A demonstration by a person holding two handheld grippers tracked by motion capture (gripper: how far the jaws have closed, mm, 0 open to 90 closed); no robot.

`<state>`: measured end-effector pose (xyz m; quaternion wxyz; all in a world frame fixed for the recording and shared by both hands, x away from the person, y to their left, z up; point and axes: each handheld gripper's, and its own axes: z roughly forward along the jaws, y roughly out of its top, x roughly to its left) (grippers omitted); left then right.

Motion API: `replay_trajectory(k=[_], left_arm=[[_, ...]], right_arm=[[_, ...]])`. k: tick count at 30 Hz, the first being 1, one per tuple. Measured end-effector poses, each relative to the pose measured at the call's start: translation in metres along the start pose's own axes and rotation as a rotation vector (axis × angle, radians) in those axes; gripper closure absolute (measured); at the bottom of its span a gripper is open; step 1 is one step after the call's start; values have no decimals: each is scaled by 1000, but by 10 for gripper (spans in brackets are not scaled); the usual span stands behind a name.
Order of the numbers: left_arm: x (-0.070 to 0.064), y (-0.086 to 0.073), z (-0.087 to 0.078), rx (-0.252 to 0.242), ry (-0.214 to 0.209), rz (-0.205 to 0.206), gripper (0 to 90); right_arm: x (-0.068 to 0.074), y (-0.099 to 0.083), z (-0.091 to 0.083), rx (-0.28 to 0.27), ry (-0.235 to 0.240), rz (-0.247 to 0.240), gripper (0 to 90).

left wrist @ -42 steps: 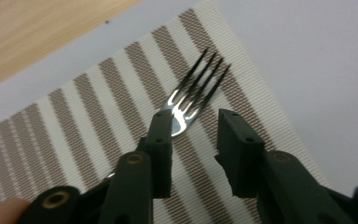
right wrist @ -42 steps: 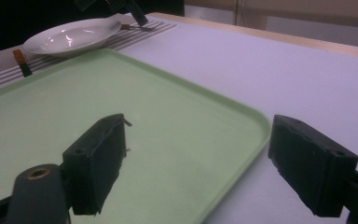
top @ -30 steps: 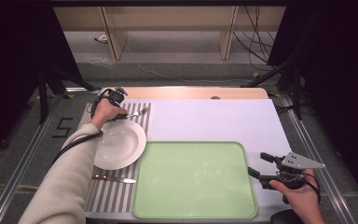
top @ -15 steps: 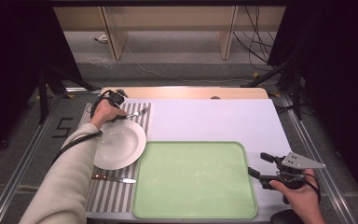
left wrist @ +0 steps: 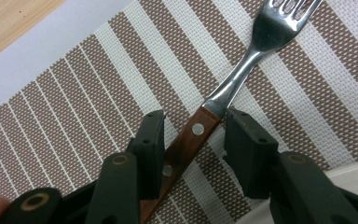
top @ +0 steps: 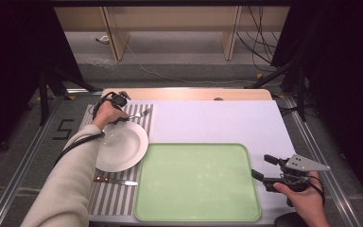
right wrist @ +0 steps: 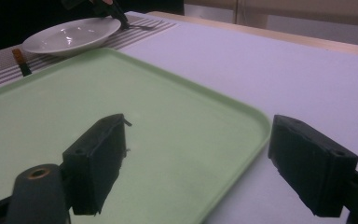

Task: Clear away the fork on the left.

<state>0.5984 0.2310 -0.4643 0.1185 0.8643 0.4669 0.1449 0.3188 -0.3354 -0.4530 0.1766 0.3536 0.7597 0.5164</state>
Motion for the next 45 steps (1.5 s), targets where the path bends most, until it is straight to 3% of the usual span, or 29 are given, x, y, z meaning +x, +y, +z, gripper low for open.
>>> replay_trajectory(k=[5, 31, 37, 45], left_arm=[[0, 1, 0, 4, -4, 5, 589], [-5, 5, -1, 53, 11, 141, 697], [-3, 4, -1, 59, 4, 139, 752], [-4, 4, -1, 62, 7, 146, 761]], right_arm=[[0, 0, 0, -4, 1, 0, 200], [0, 0, 0, 1, 2, -4, 200], [0, 0, 0, 1, 3, -3, 199], [0, 0, 0, 1, 3, -4, 199]])
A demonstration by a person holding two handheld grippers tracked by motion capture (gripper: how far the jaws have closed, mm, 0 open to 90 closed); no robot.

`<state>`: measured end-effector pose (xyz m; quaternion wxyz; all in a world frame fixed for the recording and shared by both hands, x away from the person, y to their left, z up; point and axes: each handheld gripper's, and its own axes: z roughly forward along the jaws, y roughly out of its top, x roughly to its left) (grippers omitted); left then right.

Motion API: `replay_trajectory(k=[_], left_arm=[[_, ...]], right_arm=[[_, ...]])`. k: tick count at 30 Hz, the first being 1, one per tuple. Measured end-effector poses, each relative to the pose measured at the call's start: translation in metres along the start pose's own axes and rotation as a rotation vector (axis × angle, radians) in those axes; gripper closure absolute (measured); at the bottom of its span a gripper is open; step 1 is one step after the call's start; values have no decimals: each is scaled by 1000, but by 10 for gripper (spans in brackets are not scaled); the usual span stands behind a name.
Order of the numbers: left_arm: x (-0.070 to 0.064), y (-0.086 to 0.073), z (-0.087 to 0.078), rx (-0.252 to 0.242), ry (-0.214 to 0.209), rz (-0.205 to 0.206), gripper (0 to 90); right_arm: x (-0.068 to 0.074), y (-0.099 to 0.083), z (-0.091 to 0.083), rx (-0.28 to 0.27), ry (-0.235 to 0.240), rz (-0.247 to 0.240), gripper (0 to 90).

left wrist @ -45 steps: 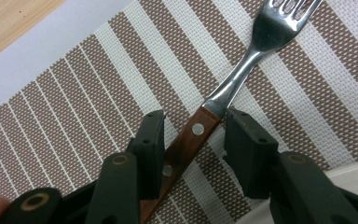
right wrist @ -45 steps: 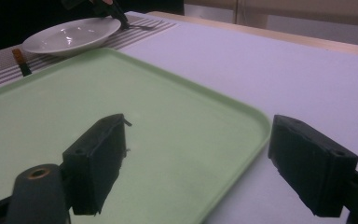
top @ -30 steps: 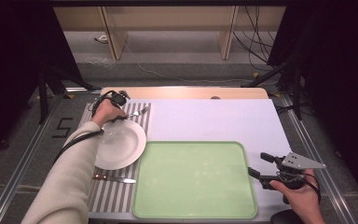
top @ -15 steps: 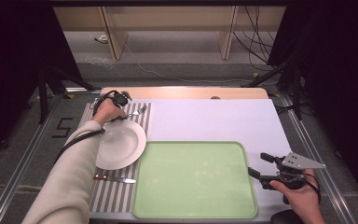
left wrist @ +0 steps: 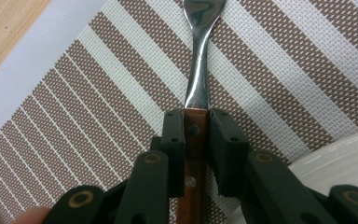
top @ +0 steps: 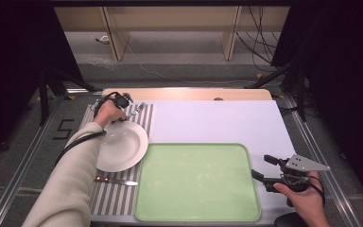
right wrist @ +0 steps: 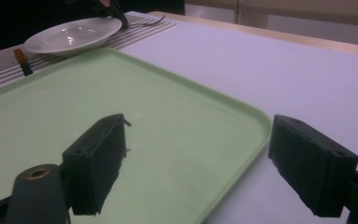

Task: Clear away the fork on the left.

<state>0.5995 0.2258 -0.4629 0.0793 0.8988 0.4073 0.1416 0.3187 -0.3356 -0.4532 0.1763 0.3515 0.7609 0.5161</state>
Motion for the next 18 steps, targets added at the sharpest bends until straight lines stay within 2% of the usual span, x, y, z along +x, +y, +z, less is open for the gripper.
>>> replay_trajectory(k=[18], left_arm=[[1, -1, 0, -9, 2, 0, 769]], right_arm=[[0, 0, 0, -2, 0, 1, 199]])
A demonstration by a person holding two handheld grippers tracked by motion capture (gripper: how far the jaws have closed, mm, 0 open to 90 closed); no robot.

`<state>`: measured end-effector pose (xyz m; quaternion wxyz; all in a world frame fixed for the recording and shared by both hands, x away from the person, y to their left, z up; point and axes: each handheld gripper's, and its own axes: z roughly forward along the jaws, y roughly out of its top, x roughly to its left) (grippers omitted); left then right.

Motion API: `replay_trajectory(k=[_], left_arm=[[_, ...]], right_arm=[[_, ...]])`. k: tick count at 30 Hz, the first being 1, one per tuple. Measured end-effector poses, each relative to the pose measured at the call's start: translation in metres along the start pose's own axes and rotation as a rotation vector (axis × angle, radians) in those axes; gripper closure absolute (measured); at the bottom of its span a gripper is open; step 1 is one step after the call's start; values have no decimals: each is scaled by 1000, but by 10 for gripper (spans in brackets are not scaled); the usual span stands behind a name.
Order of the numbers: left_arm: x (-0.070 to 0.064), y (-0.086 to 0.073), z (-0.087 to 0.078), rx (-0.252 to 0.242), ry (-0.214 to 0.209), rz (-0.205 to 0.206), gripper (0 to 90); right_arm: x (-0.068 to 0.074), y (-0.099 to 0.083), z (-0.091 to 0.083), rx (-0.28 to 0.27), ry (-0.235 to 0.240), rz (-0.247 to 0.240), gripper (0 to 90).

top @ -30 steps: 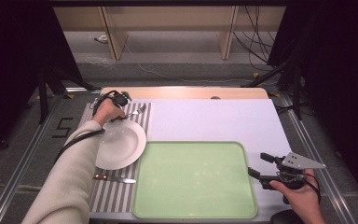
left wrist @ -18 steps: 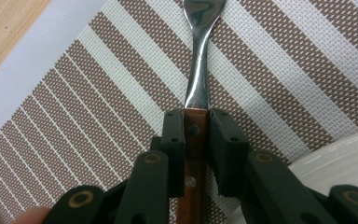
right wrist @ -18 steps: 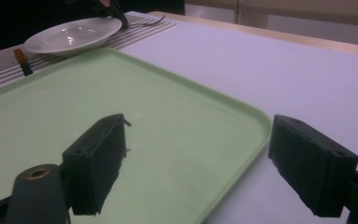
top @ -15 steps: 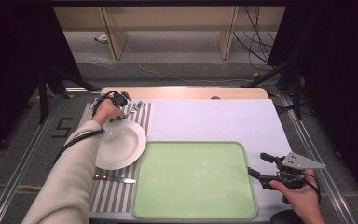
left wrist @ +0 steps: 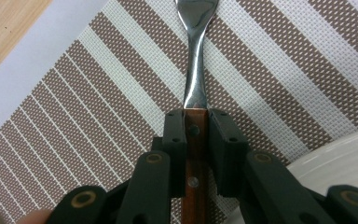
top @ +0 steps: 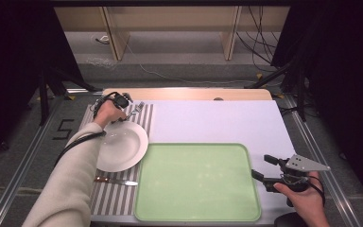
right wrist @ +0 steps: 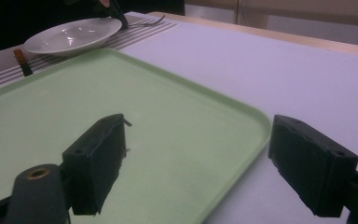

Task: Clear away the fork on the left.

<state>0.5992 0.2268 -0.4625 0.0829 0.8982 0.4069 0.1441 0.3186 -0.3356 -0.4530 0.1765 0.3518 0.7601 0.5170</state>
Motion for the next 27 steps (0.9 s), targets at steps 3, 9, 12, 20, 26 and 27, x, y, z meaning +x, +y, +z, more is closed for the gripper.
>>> replay_trajectory(k=[3, 9, 12, 20, 26, 27], left_arm=[[0, 0, -1, -1, 5, -2, 769], [2, 1, -4, -20, 22, -9, 770], [2, 2, -6, -40, 35, -13, 770], [5, 3, -12, -68, 56, -24, 770], [7, 2, -15, -80, 75, -29, 770], [8, 2, -16, -80, 74, -31, 770]], right_arm=[[0, 0, 0, 0, 0, -1, 199], [0, 0, 0, 0, 0, 0, 199], [0, 0, 0, 0, -1, -1, 199], [0, 0, 0, -1, -1, 0, 199], [0, 0, 0, 0, -1, 0, 199], [0, 0, 0, 0, -1, 0, 199]])
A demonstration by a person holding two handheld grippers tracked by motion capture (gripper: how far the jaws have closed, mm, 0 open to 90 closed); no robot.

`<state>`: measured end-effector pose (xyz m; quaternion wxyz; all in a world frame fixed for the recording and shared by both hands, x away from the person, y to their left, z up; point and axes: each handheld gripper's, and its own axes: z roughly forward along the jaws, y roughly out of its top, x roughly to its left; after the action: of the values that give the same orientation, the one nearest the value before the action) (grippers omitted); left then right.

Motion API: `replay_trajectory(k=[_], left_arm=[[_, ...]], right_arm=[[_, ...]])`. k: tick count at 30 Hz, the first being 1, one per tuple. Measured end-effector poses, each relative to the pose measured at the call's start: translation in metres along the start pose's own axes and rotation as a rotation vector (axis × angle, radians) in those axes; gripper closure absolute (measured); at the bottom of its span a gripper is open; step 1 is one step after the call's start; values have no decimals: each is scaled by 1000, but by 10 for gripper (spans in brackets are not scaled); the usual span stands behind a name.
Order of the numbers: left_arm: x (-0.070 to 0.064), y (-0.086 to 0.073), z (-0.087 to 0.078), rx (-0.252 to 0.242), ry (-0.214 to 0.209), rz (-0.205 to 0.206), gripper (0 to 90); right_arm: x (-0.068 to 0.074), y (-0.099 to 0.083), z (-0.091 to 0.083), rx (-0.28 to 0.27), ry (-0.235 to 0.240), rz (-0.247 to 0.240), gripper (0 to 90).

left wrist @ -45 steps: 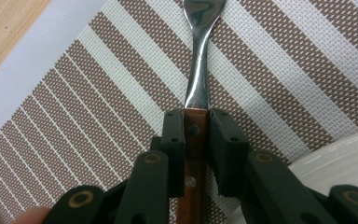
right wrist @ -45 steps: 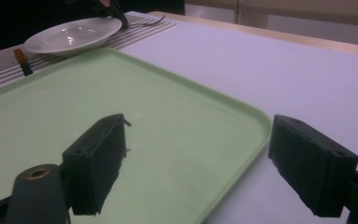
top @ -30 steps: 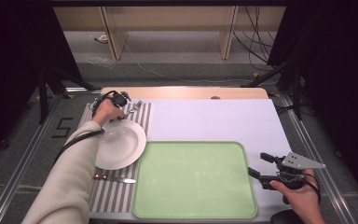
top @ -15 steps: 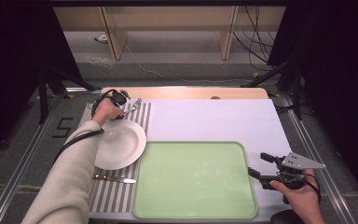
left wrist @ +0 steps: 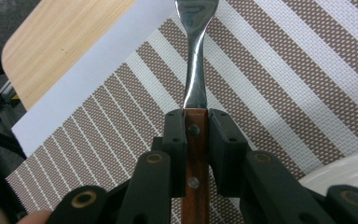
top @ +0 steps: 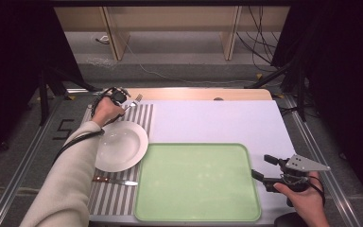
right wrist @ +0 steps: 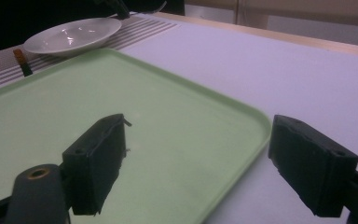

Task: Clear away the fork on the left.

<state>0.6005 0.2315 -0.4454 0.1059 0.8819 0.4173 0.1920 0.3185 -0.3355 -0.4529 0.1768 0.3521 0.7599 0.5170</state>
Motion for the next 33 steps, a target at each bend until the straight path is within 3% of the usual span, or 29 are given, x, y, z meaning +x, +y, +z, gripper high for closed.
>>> replay_trajectory(k=[19, 23, 24, 33], left_arm=[[4, 5, -26, -74, 45, -3, 770], [0, 3, -36, -101, 19, -24, 770], [-2, 1, -39, -106, 13, -49, 770], [-27, -11, -62, -138, -40, -74, 770]], right_arm=[[0, 0, 0, 2, -1, -3, 199], [0, 0, 0, 1, -2, -1, 199], [0, 0, 0, 3, -3, -3, 200], [1, 0, 0, 3, -5, -6, 200]])
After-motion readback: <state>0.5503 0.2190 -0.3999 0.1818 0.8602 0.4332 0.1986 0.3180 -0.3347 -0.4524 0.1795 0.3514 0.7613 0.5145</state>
